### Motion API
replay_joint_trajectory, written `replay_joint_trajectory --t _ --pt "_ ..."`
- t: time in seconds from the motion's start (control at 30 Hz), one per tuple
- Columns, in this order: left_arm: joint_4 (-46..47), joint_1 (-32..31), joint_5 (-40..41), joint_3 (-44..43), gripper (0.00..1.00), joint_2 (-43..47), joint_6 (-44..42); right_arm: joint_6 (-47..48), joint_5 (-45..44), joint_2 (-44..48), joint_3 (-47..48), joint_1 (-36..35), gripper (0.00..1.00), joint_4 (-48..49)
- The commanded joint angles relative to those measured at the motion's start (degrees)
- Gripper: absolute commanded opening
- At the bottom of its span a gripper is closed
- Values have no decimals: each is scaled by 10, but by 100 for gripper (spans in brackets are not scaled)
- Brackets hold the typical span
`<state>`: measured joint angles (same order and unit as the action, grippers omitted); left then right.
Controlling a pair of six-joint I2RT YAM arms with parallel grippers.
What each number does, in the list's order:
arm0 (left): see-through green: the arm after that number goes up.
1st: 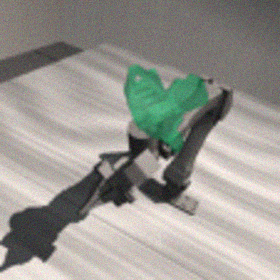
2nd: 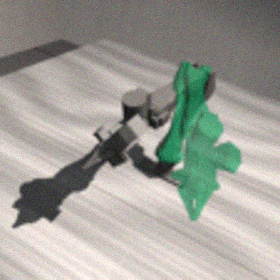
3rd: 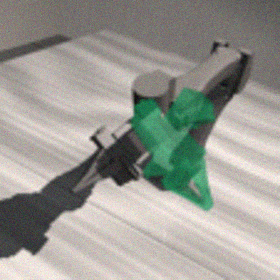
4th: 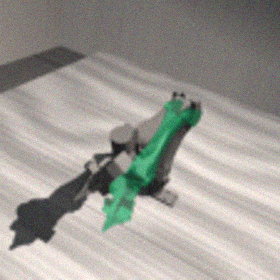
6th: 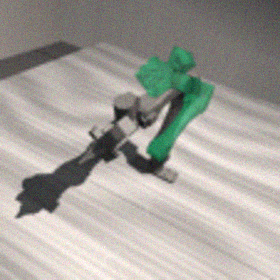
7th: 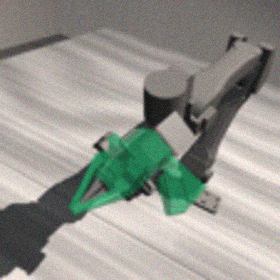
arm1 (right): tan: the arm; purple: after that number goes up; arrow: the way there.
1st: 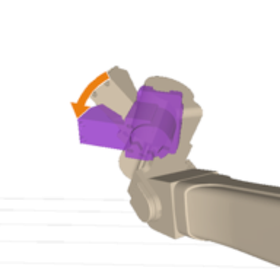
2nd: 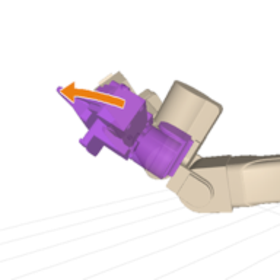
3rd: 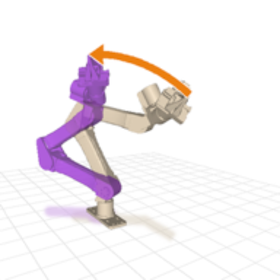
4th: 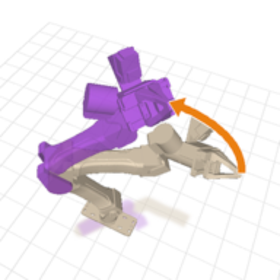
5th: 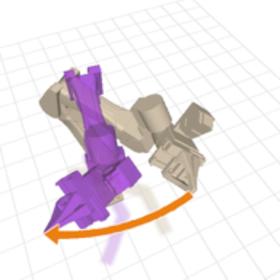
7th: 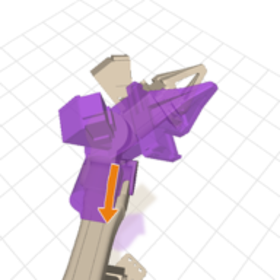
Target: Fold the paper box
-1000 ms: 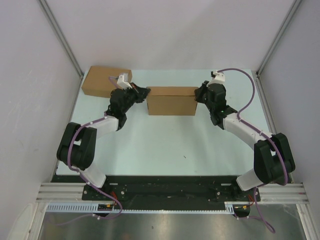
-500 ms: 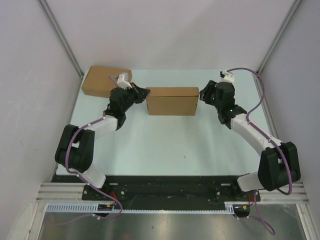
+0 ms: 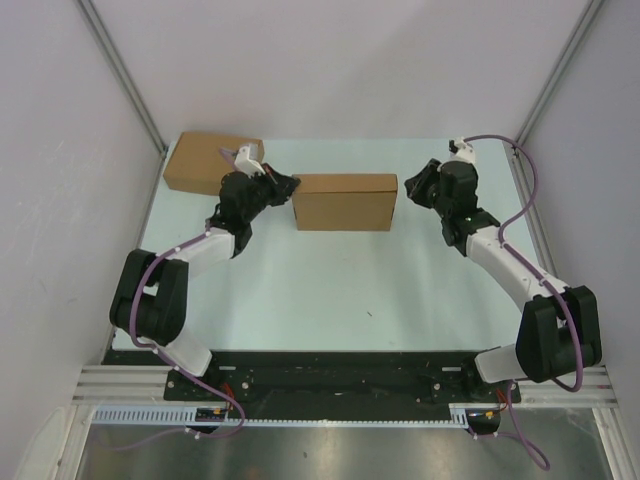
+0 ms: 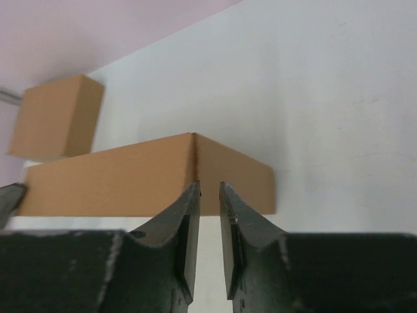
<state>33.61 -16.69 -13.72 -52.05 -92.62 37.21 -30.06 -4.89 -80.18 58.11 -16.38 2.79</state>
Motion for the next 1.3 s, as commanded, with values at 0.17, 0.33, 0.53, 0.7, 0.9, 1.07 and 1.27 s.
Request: replay_joint_trajectory --t 0.17,0.33,0.53,0.7,0.9,1.07,1.27 --pt "-93 3 -1 2 1 -8 -24 -146 268 -66 23 52 10 186" --pt "-93 3 -3 5 1 -7 -26 -175 328 -115 23 63 6 216" --pt "-93 3 -5 1 1 -10 -26 -170 335 -125 14 61 6 219" --pt "-91 3 -5 -2 1 -11 -23 -146 323 -125 12 59 5 174" --pt "-88 3 -6 -4 1 -12 -18 -134 312 -132 -21 65 4 168" --pt "-89 3 -6 -4 1 -11 -18 -131 307 -151 -40 74 3 174" --pt "-88 3 -6 -5 1 -15 -18 -114 296 -172 -67 85 3 173"
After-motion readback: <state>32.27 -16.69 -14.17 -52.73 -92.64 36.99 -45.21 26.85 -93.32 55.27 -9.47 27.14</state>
